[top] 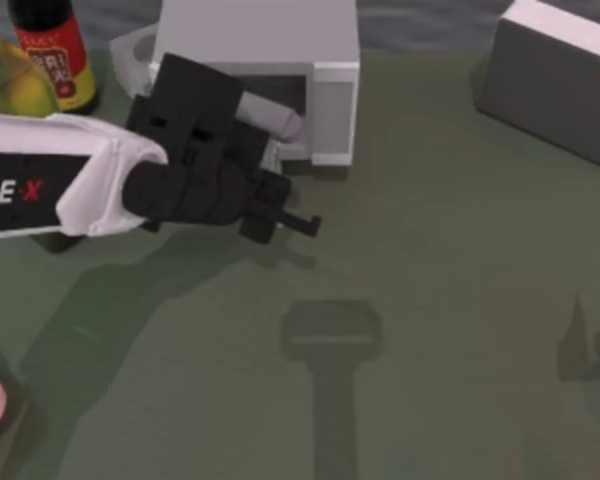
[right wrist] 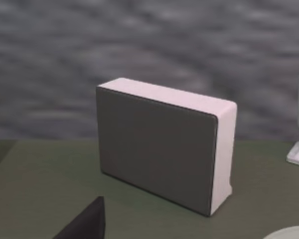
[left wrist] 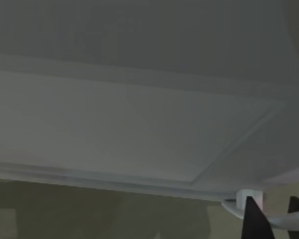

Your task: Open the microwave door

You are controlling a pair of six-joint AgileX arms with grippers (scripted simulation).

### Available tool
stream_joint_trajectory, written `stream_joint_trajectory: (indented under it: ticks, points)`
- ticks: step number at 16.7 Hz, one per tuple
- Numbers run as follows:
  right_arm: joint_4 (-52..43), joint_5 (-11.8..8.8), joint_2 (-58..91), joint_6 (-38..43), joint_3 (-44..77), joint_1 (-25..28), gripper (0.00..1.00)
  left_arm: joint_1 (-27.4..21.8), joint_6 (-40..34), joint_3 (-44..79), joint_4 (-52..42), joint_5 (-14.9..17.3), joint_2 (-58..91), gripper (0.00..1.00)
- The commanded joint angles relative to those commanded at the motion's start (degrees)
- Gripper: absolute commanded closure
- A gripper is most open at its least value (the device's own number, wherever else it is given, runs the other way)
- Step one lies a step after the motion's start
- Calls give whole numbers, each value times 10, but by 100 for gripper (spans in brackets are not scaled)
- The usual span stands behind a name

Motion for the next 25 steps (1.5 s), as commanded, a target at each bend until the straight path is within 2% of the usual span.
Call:
stream_joint_trajectory:
  ticks: [8,17,25]
  points:
    - [0,0,0,0,0,0,0,0,0,0,0,0,0,100]
    - [0,0,0,0,0,0,0,16,38,-18,0,32,-15,100]
    - [0,0,0,0,0,0,0,16,39,-19,0,33,-15,100]
